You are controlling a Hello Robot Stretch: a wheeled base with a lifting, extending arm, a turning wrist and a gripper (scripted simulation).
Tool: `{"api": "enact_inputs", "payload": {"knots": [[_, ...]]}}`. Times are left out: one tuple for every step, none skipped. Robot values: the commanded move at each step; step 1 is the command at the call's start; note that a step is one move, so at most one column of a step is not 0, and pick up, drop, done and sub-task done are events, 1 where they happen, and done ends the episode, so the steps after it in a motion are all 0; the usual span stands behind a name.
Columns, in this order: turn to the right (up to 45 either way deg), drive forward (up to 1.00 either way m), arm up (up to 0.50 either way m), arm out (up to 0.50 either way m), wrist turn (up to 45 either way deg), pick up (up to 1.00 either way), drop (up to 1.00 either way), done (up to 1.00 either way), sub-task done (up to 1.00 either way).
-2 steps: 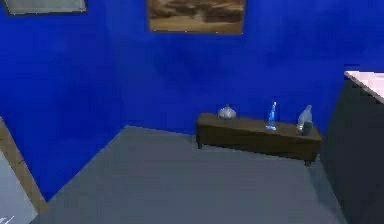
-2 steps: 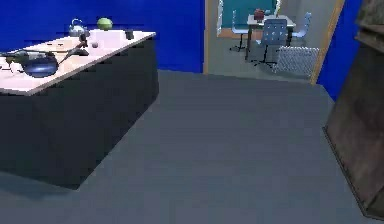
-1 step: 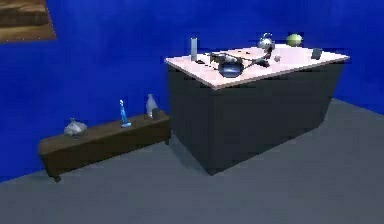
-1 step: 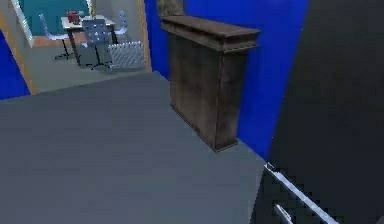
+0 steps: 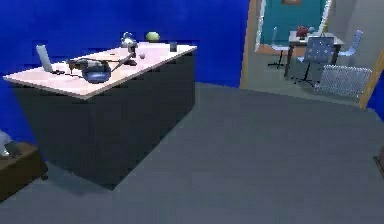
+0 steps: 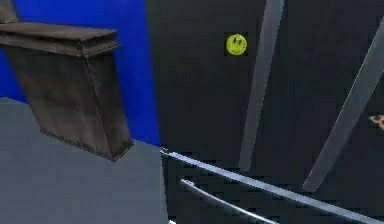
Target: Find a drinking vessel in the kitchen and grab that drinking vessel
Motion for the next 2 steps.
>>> {"api": "enact_inputs", "payload": {"knots": [[0.0, 1.00, 0.00, 0.00, 0.0, 0.00, 0.00, 0.00, 0.00], [0.0, 0.65, 0.00, 0.00, 0.0, 0.00, 0.00, 0.00, 0.00]]}}
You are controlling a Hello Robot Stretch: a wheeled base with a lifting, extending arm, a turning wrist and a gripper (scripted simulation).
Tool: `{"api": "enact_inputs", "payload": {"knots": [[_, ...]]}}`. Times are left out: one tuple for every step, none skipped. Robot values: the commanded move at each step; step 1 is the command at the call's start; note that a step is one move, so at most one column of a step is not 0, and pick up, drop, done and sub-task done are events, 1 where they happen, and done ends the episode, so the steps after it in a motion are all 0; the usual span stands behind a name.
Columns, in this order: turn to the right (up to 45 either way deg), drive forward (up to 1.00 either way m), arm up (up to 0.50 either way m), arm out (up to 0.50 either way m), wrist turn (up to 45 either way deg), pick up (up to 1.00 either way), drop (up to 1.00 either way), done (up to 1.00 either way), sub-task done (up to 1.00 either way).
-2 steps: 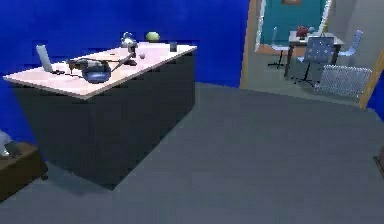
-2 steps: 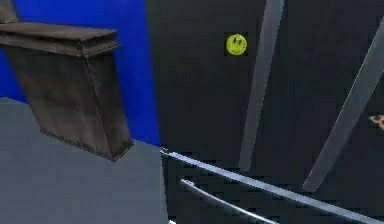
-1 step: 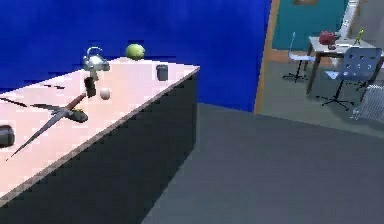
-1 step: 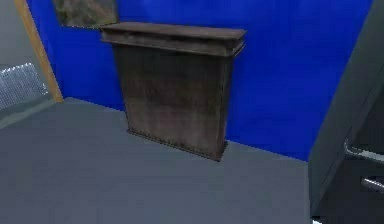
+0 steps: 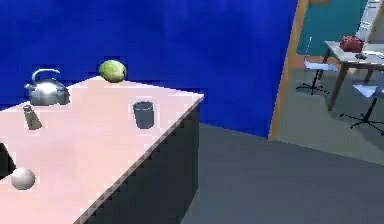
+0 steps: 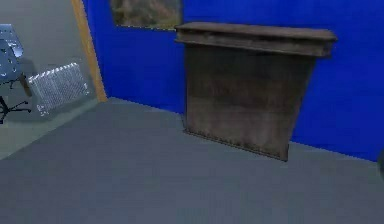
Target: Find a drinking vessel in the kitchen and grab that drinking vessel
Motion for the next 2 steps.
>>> {"api": "enact_inputs", "payload": {"knots": [[-45.0, 0.00, 0.00, 0.00, 0.0, 0.00, 0.00, 0.00, 0.00], [-45.0, 0.00, 0.00, 0.00, 0.0, 0.00, 0.00, 0.00, 0.00]]}}
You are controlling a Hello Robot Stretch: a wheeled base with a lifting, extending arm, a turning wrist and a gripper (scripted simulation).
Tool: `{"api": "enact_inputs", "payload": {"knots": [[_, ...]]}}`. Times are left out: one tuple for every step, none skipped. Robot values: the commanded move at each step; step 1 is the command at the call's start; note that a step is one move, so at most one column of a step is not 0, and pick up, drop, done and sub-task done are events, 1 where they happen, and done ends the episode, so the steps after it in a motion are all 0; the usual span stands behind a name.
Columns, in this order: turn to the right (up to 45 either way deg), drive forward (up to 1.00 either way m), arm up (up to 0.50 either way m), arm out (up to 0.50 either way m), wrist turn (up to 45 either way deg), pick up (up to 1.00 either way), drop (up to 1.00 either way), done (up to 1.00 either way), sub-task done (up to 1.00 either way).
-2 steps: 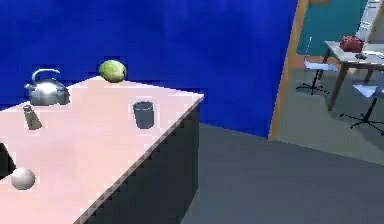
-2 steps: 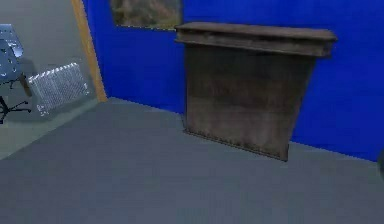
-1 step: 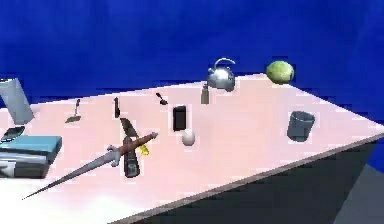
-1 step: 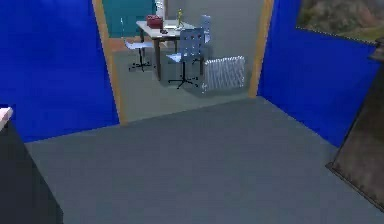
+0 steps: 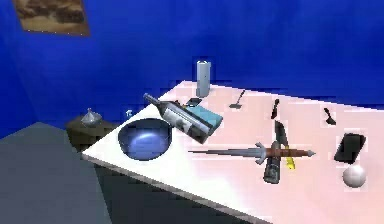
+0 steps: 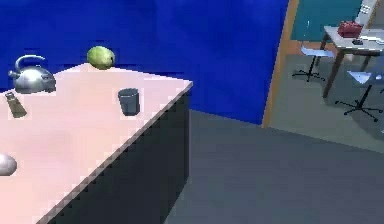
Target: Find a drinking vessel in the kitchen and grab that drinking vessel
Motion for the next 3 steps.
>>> {"api": "enact_inputs", "payload": {"knots": [[-12.0, 0.00, 0.00, 0.00, 0.0, 0.00, 0.00, 0.00, 0.00], [45.0, 0.00, 0.00, 0.00, 0.0, 0.00, 0.00, 0.00, 0.00], [45.0, 0.00, 0.00, 0.00, 0.0, 0.00, 0.00, 0.00, 0.00]]}}
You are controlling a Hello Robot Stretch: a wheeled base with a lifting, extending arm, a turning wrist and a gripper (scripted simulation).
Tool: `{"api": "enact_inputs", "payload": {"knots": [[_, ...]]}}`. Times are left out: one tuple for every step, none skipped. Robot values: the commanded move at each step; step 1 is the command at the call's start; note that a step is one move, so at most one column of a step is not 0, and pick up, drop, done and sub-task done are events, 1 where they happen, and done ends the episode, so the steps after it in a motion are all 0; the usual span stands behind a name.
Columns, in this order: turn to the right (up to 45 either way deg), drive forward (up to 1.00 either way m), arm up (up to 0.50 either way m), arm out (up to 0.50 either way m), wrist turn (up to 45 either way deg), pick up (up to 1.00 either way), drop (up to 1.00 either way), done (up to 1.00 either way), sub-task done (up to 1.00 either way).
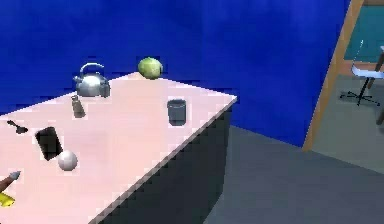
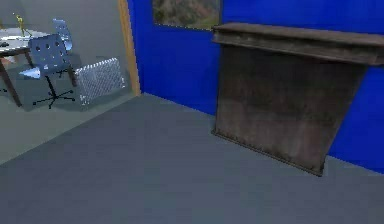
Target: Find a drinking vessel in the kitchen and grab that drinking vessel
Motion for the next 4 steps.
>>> {"api": "enact_inputs", "payload": {"knots": [[18.0, 0.00, 0.00, 0.00, 0.0, 0.00, 0.00, 0.00, 0.00], [3.0, 0.00, 0.00, 0.00, 0.0, 0.00, 0.00, 0.00, 0.00], [0.0, 0.85, 0.00, 0.00, 0.0, 0.00, 0.00, 0.00, 0.00], [45.0, 0.00, 0.00, 0.00, 0.0, 0.00, 0.00, 0.00, 0.00]]}}
